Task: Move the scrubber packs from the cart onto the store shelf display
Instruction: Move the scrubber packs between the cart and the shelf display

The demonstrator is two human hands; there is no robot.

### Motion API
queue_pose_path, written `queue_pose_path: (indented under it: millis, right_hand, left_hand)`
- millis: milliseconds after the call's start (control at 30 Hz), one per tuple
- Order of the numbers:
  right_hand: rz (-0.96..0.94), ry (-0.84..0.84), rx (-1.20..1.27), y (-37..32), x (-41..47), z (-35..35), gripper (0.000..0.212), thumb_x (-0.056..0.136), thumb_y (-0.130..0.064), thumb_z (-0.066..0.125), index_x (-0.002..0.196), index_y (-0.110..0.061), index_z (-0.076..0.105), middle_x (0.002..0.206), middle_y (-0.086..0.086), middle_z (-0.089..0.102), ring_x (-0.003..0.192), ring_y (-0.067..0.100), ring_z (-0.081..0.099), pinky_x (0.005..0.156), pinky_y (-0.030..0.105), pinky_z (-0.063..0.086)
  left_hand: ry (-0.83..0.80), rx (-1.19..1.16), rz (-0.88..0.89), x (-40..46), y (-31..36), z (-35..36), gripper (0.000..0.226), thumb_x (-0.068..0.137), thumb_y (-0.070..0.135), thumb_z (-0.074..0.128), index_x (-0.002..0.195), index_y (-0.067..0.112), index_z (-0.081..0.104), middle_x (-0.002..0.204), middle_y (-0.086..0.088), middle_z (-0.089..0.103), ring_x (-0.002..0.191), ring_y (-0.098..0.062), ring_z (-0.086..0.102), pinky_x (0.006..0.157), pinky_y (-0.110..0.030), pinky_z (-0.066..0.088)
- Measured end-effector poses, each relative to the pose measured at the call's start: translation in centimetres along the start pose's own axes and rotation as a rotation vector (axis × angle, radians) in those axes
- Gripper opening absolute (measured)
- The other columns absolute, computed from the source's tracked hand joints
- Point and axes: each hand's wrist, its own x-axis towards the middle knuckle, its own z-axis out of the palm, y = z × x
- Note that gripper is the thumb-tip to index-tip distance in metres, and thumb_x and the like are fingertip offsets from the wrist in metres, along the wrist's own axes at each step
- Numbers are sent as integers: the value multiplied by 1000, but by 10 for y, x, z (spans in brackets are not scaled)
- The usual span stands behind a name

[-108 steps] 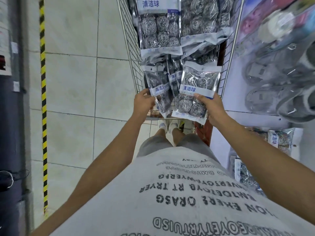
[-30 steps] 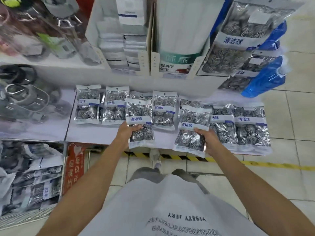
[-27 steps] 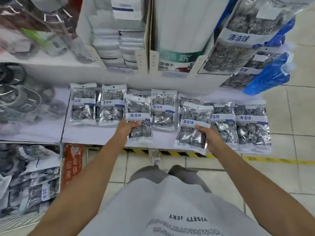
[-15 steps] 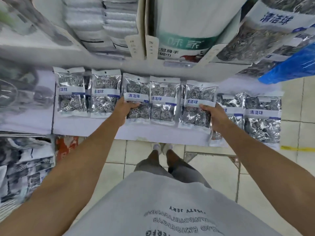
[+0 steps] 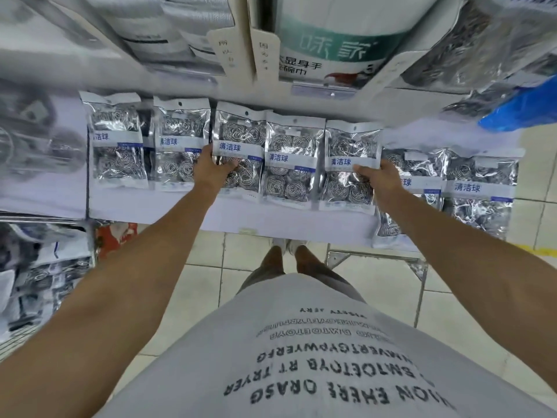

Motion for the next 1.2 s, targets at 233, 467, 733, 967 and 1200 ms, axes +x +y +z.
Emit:
queue_pose_path:
  millis: [233,467,733,967,1200]
  right_hand:
    - [-156,67,-214,-4,-32,-2,58,85,-25,84,132,-9,53,111,2,71,96,22,68,88,41,57]
    - [-337,35,-459,-7,-78,-9,54,91,-26,77,137,-10,54,119,4,67,102,23,66,81,34,55]
    - [-628,-219,-825,-17,-153,21,47,104,-30,56,148,-12,51,144,10,59,115,26,62,93,35,48]
    - [-1037,-416,-1100,-18,-229,77,47,104,-39,52,145,-16,53,147,12,57,130,29,56,113,43,39]
    - [-1389,-616,-1256,1,-298,143,56,107,-45,46,155,-15,42,154,9,49,141,28,44,112,39,37]
  left_hand:
    - [22,45,73,-20,6,-3,66,95,25,74,151,12,42,117,5,55,111,-16,53,100,-32,46]
    - [18,154,159,-62,3,-25,51,101,29,65,142,2,51,128,-14,65,114,-31,65,85,-30,51]
    - [98,223,193,-142,-37,-52,50,106,35,53,149,9,47,145,-17,55,132,-35,53,102,-41,45]
    - [341,271,144,-234,-90,-67,53,107,36,47,148,3,47,140,-23,56,130,-38,53,106,-48,47]
    - [606,244,11,-328,-164,-73,37,106,36,46,124,8,62,114,-13,67,102,-31,63,83,-41,51]
